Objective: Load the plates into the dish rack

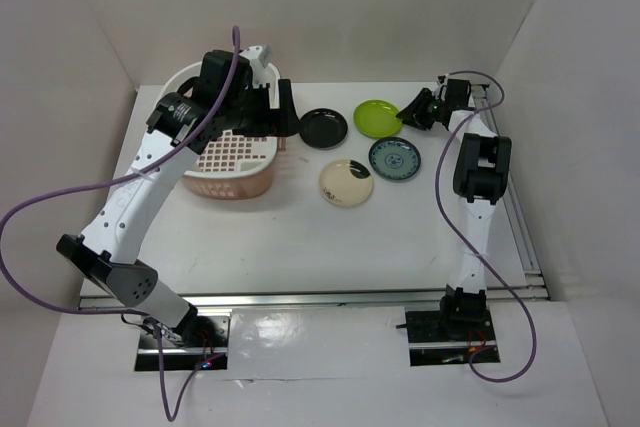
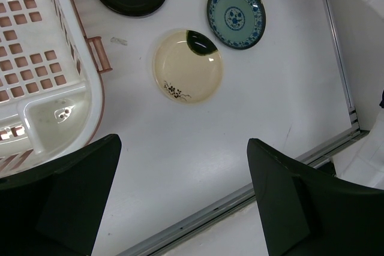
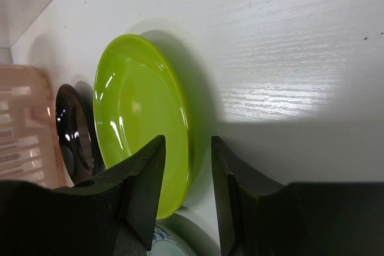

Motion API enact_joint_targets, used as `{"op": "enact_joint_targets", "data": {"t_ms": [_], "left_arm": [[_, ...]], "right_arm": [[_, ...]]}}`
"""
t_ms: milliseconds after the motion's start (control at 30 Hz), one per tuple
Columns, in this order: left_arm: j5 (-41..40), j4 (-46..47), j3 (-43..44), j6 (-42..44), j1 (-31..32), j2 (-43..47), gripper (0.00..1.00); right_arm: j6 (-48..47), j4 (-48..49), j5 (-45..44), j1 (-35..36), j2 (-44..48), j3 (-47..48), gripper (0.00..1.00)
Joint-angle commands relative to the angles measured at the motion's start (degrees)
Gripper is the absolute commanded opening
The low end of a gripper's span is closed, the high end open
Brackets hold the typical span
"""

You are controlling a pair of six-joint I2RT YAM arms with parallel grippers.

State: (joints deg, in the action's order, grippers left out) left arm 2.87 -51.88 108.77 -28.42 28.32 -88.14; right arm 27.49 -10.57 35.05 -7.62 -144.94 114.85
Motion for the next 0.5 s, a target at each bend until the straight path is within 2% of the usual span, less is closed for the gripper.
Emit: {"op": "enact_joint_targets", "data": {"t_ms": [0, 300, 467], "left_arm": [[0.29, 1.43, 2.15, 1.35, -0.01, -0.02, 1.0], [0.29, 1.43, 2.15, 1.35, -0.01, -0.02, 1.0], [-0.24, 1.43, 2.15, 1.35, -0.01, -0.02, 1.0]], "right_arm": [[-0.33, -3.85, -3.06, -0.12, -5.34, 0.28, 0.45], [0.2, -4.37, -1.91, 0.41, -6.4, 0.82, 0.42], [0.2, -5.69, -1.21, 0.93, -7.02, 0.82, 0.33]]}}
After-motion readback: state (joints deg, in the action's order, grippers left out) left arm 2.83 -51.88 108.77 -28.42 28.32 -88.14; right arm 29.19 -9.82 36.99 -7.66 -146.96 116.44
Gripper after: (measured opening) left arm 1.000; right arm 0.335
